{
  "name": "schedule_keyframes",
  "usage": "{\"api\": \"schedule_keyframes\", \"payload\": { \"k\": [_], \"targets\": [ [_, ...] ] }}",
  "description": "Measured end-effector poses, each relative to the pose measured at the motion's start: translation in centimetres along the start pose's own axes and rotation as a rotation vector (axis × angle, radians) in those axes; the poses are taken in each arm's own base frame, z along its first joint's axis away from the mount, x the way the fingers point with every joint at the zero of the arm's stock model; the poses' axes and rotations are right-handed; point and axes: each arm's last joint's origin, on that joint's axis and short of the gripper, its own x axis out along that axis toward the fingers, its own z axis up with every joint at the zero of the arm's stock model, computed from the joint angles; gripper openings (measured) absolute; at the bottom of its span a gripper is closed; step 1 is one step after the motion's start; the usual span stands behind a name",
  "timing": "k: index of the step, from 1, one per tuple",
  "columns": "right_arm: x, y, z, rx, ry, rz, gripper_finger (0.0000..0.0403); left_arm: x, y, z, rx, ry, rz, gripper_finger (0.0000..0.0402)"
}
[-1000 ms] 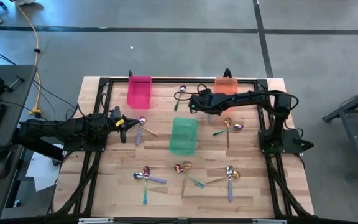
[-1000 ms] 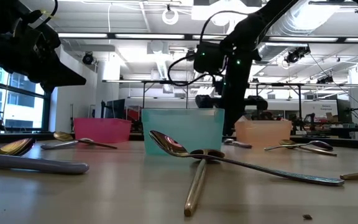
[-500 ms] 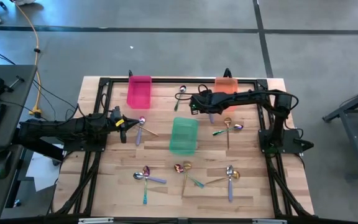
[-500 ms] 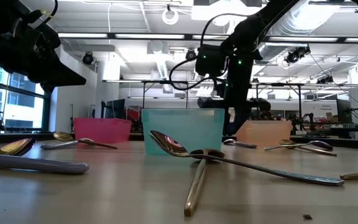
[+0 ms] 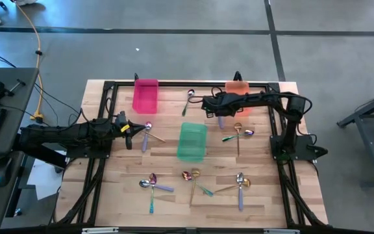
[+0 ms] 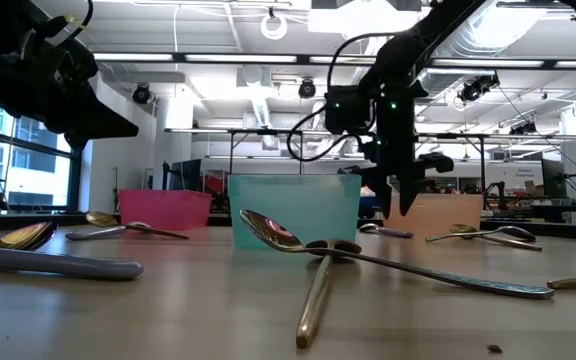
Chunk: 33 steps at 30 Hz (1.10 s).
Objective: Sort silverware by color (type)
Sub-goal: Put the top center purple spoon into the orange bin
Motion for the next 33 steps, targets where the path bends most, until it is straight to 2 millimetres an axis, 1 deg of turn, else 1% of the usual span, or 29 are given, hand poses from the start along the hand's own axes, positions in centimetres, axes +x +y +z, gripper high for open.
{"api": "schedule_keyframes", "payload": {
  "k": [4, 9, 16, 22, 24, 30, 33],
  "targets": [
    [0.0, 0.5, 0.2, 0.004, -0.018, 0.047, 0.0122, 0.0, 0.0, 0.0, 0.000, 0.000, -0.001, 0.0000],
    [0.0, 1.2, 0.9, -0.019, -0.033, 0.151, 0.0122, 0.0, 0.0, 0.0, 0.000, 0.001, -0.003, 0.0000],
    [0.6, 0.7, 1.9, -0.004, -0.041, 0.144, 0.0122, 0.0, 0.0, 0.0, 0.000, 0.001, -0.002, 0.0000],
    [0.4, 0.8, 1.7, -0.018, -0.041, 0.149, 0.0122, 0.0, 0.0, 0.0, 0.000, 0.000, -0.002, 0.0000],
    [0.0, 1.0, 1.6, -0.033, -0.035, 0.144, 0.0122, 0.0, 0.0, 0.0, 0.000, -0.001, 0.004, 0.0000],
    [-2.3, 1.9, 2.2, -0.111, -0.038, 0.136, 0.0121, 0.0, 0.0, 0.0, 0.000, -0.003, 0.012, 0.0000],
    [-2.4, 2.0, 2.7, -0.117, -0.041, 0.135, 0.0121, 0.0, 0.0, 0.0, 0.000, -0.003, 0.012, 0.0000]
  ]
}}
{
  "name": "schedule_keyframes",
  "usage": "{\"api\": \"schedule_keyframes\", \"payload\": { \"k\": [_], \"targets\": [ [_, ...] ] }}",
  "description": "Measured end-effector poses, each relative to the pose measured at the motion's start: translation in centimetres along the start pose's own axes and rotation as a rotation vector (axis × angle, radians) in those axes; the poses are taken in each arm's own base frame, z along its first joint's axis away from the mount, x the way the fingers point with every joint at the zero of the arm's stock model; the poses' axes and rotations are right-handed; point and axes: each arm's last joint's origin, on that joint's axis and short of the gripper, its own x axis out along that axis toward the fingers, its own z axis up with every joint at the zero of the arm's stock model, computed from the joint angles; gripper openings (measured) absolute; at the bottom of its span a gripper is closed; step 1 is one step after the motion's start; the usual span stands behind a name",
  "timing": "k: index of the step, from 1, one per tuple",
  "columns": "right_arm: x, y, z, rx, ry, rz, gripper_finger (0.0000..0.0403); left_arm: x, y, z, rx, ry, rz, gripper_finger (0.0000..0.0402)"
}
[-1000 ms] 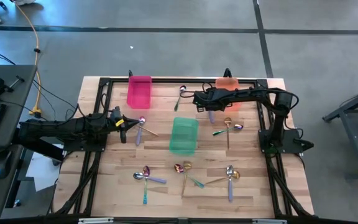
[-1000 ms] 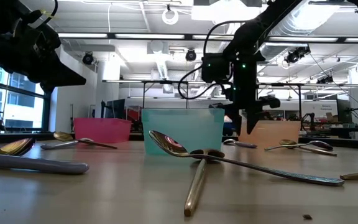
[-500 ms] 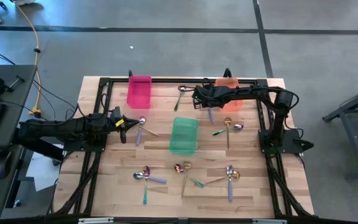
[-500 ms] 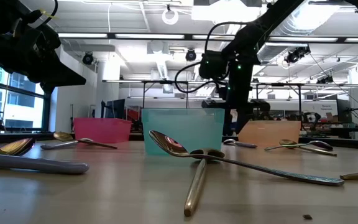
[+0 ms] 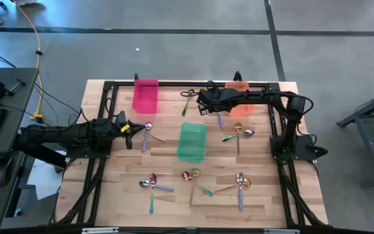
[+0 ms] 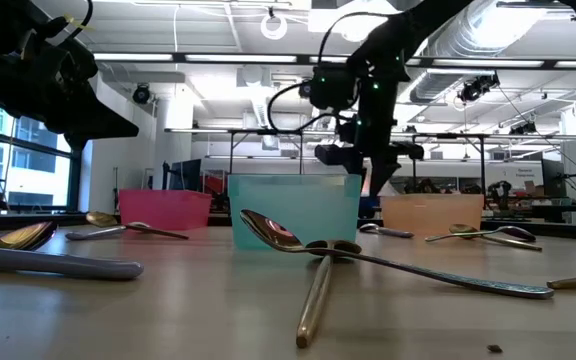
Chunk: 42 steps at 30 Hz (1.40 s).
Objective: Sort silverware by color (type)
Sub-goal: Put the top center purple spoon into the orange bin
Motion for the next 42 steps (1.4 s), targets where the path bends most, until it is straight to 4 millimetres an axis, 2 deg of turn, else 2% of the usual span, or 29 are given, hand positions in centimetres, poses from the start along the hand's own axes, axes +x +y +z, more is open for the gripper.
{"api": "schedule_keyframes", "payload": {
  "k": [7, 29, 33, 39, 42],
  "targets": [
    [2.2, 0.5, -0.5, -0.003, 0.097, -0.037, 0.0122, 0.0, 0.0, 0.0, -0.017, 0.000, 0.000, 0.0000],
    [5.8, 0.4, -0.7, 0.006, 0.136, -0.101, 0.0118, 0.0, 0.0, 0.0, -0.024, 0.000, 0.000, 0.0000],
    [6.0, 0.8, -0.6, -0.008, 0.129, -0.063, 0.0089, 0.0, 0.0, 0.0, -0.023, 0.000, 0.000, 0.0000],
    [6.0, 1.2, -0.5, -0.055, 0.131, -0.015, 0.0017, 0.0, 0.0, 0.0, -0.019, 0.000, 0.000, 0.0000],
    [6.0, 1.5, -0.4, -0.077, 0.137, 0.041, 0.0005, 0.0, 0.0, 0.0, -0.016, 0.000, 0.000, 0.0000]
  ]
}}
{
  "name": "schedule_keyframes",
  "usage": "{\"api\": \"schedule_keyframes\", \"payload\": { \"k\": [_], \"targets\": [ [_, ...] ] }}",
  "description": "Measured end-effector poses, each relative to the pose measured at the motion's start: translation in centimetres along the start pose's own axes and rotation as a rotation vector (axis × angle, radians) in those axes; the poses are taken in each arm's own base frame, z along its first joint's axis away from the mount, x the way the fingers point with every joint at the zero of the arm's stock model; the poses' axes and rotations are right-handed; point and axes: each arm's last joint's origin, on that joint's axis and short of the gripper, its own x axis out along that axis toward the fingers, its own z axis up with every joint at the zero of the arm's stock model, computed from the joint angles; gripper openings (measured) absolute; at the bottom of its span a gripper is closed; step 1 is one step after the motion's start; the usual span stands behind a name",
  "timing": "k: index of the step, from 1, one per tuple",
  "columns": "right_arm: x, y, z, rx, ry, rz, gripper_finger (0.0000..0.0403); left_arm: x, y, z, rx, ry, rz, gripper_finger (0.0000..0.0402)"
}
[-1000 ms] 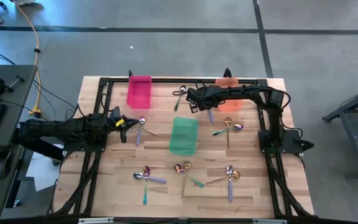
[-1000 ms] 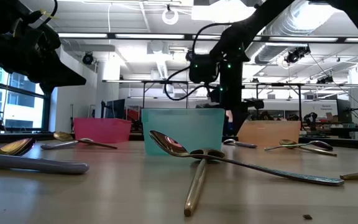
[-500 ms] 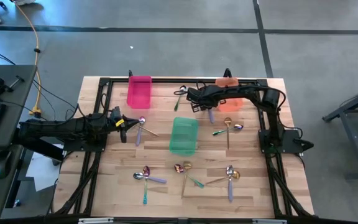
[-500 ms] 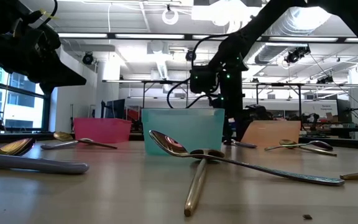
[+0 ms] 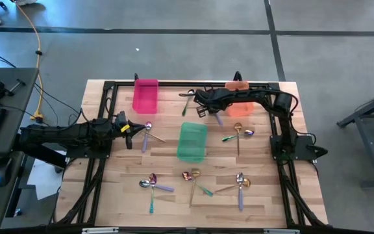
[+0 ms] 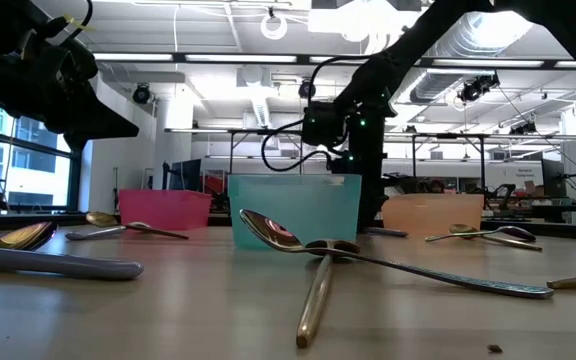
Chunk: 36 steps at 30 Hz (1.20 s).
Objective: Sort silverware by color (type)
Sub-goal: Put the top center purple spoon into the orange bin
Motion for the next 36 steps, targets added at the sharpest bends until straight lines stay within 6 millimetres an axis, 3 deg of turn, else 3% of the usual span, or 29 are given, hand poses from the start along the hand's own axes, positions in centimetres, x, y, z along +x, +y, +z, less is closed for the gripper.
{"api": "schedule_keyframes", "payload": {
  "k": [13, 24, 30, 36],
  "targets": [
    [-2.1, 0.5, 0.6, -0.036, -0.021, 0.153, 0.0001, 0.0, 0.0, 0.0, 0.000, 0.000, 0.000, 0.0000],
    [-4.3, -0.4, 1.1, -0.033, -0.066, 0.151, 0.0000, 0.0, 0.0, 0.0, 0.000, 0.000, 0.000, 0.0000],
    [-7.6, -2.8, 1.8, -0.043, -0.087, 0.120, 0.0000, 0.0, 0.0, 0.0, 0.000, 0.000, 0.000, 0.0000],
    [-11.0, -8.0, 2.6, -0.013, -0.089, -0.029, 0.0000, 0.0, 0.0, 0.0, -0.001, 0.000, 0.000, 0.0000]
  ]
}}
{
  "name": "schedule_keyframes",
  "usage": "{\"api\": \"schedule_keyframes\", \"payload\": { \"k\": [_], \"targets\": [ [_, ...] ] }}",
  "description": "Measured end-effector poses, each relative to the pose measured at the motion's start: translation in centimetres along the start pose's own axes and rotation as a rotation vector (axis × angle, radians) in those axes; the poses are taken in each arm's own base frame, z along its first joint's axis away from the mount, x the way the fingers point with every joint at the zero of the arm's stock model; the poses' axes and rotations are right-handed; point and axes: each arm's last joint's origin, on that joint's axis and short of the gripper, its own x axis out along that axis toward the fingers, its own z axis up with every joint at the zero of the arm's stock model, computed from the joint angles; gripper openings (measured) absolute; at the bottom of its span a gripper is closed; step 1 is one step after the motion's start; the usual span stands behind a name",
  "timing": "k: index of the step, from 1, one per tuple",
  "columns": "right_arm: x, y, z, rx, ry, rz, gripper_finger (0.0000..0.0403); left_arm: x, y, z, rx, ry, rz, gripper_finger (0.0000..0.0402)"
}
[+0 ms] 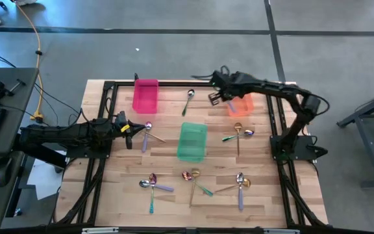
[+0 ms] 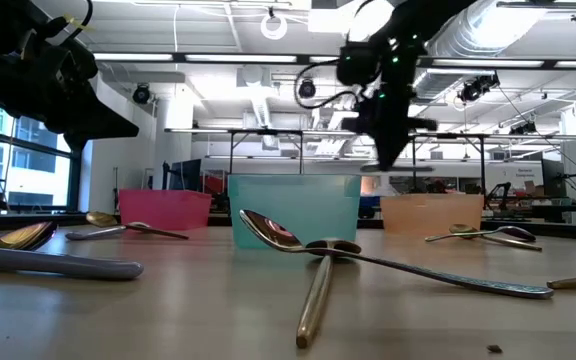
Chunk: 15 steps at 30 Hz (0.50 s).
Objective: Sort silverware by color (type)
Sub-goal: Put the top center purple spoon into the orange bin
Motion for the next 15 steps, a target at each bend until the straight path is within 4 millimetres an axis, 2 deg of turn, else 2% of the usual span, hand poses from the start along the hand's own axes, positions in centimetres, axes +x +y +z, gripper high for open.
{"api": "schedule_keyframes", "payload": {
  "k": [3, 6, 15],
  "targets": [
    [-0.2, -2.3, 0.5, 0.024, -0.013, -0.032, 0.0000, 0.0, 0.0, 0.0, 0.000, 0.000, 0.000, 0.0000],
    [1.2, -3.8, 0.4, 0.012, -0.005, -0.032, 0.0000, 0.0, 0.0, 0.0, 0.000, 0.000, 0.000, 0.0000],
    [5.9, -5.6, -1.2, 0.065, -0.013, 0.046, 0.0001, 0.0, 0.0, 0.0, -0.002, 0.000, 0.000, 0.0000]
  ]
}}
